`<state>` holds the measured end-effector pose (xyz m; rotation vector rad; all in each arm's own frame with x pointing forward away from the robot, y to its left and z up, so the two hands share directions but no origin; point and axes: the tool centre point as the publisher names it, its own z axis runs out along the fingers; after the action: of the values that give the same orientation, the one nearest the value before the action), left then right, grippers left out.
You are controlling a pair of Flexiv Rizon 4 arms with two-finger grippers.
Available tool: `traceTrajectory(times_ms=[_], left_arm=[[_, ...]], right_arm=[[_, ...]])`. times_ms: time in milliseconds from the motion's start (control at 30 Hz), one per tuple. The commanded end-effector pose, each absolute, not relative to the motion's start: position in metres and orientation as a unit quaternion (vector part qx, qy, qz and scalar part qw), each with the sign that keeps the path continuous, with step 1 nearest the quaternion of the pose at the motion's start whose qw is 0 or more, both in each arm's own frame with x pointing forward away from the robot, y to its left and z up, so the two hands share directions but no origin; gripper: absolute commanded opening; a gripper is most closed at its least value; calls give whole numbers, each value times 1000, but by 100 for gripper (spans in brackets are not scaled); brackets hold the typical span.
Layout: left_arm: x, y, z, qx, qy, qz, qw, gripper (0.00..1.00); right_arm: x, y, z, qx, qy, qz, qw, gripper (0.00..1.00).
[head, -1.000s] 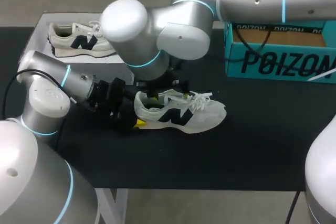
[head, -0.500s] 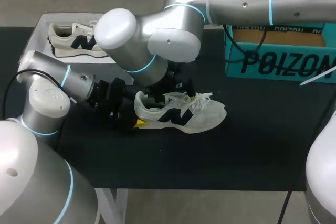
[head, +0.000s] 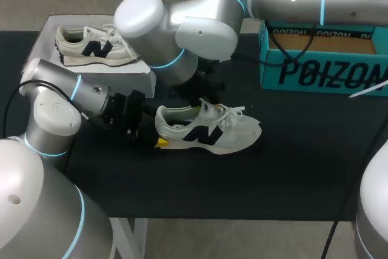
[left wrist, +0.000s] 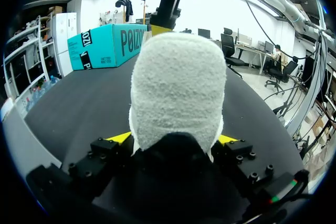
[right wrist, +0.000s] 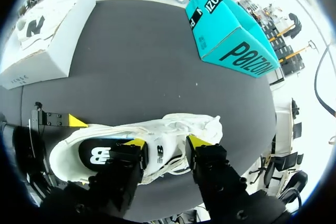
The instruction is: Take the shoe out of the shoebox, open the shoe tongue, remove and reinsert the insole, then place the shoe into the shoebox
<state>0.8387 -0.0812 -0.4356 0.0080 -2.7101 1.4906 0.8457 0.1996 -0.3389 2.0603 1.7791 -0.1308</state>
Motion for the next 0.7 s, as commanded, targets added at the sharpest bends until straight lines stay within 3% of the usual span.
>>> traceTrajectory(times_ms=[33, 300, 700], left_arm=[[840, -83, -441, 3, -876, 482, 24, 0], [840, -83, -441, 3, -876, 482, 24, 0], [840, -83, -441, 3, -876, 482, 24, 0]], right_arm=[[840, 191, -335, 752, 632, -30, 188, 0], [838, 178, -325, 772, 615, -24, 158, 0], [843, 143, -318, 784, 597, -28, 169, 0]])
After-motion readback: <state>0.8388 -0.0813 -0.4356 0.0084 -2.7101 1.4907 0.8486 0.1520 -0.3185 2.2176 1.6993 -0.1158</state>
